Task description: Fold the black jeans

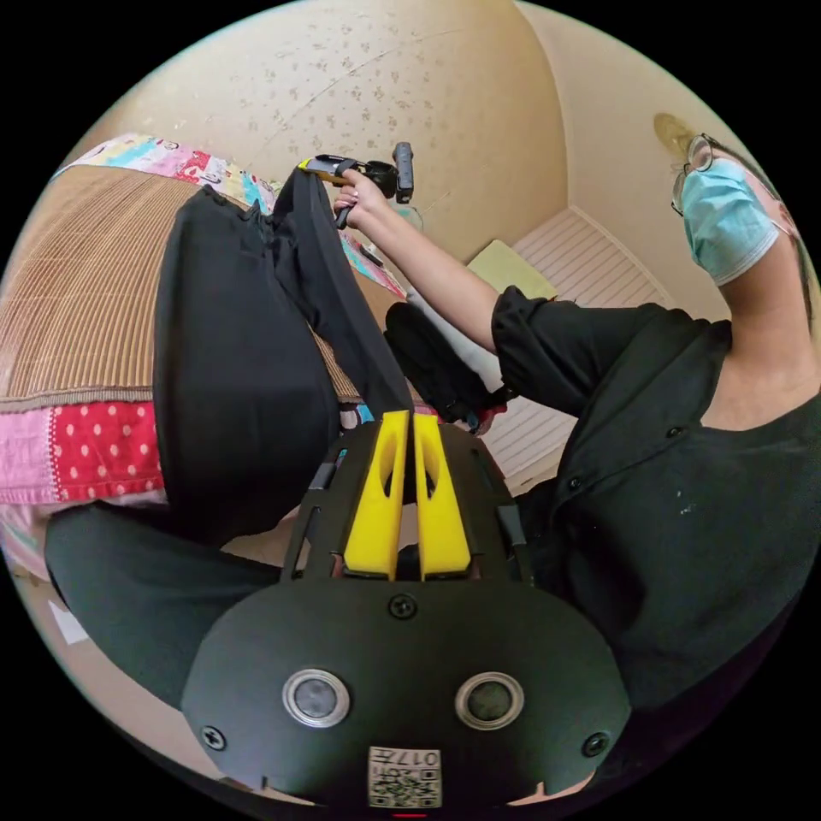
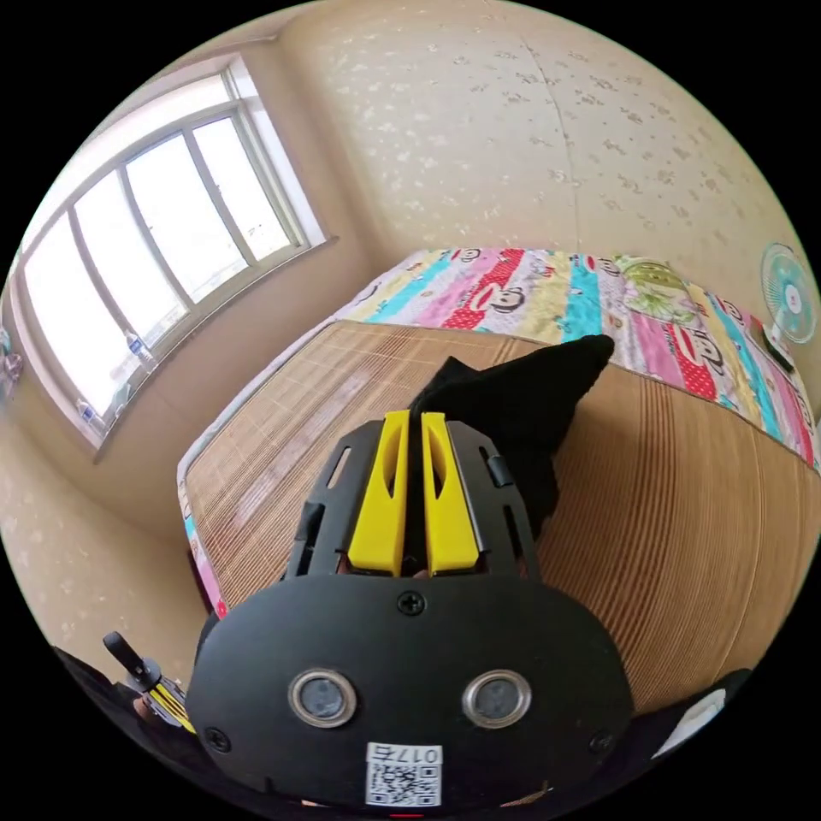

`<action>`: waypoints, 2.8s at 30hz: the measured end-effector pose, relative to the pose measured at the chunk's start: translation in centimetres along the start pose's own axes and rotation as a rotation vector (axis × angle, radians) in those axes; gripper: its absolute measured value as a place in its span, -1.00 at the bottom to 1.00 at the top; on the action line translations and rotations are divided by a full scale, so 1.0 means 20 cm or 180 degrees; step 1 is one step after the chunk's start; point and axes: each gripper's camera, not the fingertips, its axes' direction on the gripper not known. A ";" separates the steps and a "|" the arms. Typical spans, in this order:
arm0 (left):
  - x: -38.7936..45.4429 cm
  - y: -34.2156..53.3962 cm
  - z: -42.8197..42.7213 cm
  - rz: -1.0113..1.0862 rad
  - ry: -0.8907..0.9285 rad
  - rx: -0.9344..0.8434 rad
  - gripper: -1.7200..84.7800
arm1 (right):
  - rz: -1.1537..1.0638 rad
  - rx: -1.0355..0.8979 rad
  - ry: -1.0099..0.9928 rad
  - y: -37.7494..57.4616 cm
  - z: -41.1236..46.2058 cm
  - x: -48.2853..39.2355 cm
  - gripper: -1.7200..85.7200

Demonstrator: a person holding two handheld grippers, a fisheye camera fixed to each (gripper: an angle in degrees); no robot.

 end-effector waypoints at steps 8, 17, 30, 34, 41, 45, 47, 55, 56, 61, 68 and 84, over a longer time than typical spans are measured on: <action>-0.22 0.11 -0.51 -0.0955 -0.0912 0.0500 -0.84 | -0.0528 -0.0450 -0.0658 0.36 0.17 -0.15 -0.78; -0.36 -0.48 -0.19 -0.0498 -0.1228 0.0098 -0.70 | -0.0079 -0.0703 -0.0335 1.35 -0.48 0.20 -0.75; -0.69 -0.94 0.22 -0.1256 -0.0823 -0.0205 -0.66 | 0.0827 -0.0856 -0.0482 1.53 -0.39 0.29 -0.76; -0.60 -0.90 0.36 -0.1272 -0.0787 -0.0242 -0.69 | 0.1002 -0.0876 -0.0747 1.52 -0.44 0.41 -0.85; -0.36 -0.75 0.59 -0.1039 -0.0786 -0.0428 -0.76 | 0.0807 -0.0969 -0.0327 1.60 -0.65 0.47 -0.89; -0.22 -0.67 0.48 -0.1010 -0.1140 -0.0033 -0.72 | 0.0989 -0.1149 -0.0140 1.72 -0.65 0.54 -0.87; -0.06 -0.67 0.42 -0.0662 -0.1465 0.0268 -0.68 | 0.1068 -0.0992 -0.0017 1.71 -0.70 0.54 -0.87; 0.03 -0.80 0.69 -0.0039 -0.1661 -0.0074 -0.72 | 0.0811 -0.0619 0.0195 1.31 -0.69 0.39 -0.89; -0.01 -0.80 0.76 -0.0118 -0.1747 -0.0302 -0.72 | 0.0756 -0.0653 0.0119 1.24 -0.63 0.34 -0.88; -0.05 -0.70 0.78 -0.0322 -0.1785 -0.0454 -0.69 | 0.0303 -0.0680 0.0318 0.98 -0.35 0.11 -0.84; -0.14 -0.58 0.66 -0.0293 -0.1545 -0.0235 -0.81 | 0.0352 -0.0659 0.0547 0.49 0.21 0.07 -0.71; -0.29 -0.53 0.42 -0.0085 -0.0987 -0.0193 -0.94 | 0.0618 -0.0980 0.1614 0.12 1.21 0.17 -0.84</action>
